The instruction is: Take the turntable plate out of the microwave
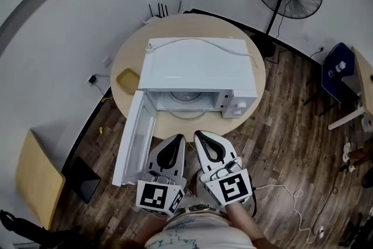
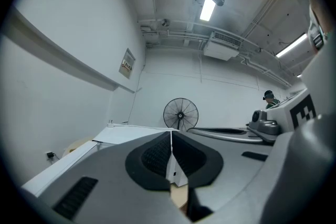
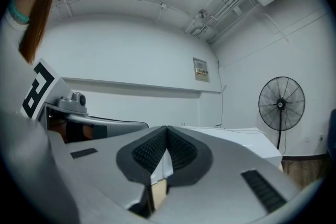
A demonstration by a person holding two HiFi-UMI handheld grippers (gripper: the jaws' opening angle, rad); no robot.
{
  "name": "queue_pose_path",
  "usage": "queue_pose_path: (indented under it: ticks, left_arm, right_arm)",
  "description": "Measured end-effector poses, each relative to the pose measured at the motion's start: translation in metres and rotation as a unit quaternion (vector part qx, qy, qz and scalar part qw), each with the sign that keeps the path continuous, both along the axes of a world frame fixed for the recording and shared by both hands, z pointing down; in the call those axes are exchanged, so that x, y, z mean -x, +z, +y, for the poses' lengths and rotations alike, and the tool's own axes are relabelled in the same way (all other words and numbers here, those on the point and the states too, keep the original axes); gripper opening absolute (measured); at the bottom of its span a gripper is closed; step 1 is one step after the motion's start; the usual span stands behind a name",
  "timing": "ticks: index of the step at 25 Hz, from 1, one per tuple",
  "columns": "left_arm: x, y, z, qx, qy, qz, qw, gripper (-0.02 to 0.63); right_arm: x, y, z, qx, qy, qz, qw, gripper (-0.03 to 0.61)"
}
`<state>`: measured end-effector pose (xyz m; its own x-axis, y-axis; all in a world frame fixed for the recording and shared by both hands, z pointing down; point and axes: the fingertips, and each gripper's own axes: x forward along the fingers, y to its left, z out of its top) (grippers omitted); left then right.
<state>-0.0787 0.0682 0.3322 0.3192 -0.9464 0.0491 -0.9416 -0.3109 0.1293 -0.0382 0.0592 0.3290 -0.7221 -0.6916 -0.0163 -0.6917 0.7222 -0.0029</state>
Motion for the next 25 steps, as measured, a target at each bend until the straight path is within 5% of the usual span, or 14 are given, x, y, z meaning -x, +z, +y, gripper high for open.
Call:
queue_pose_path:
  ticks: [25]
  left_arm:
    - [-0.014, -0.001, -0.134, -0.002, -0.062, -0.012, 0.9980, 0.017]
  right_arm:
    - [-0.008, 0.002, -0.129, -0.012, -0.072, 0.009, 0.997, -0.009]
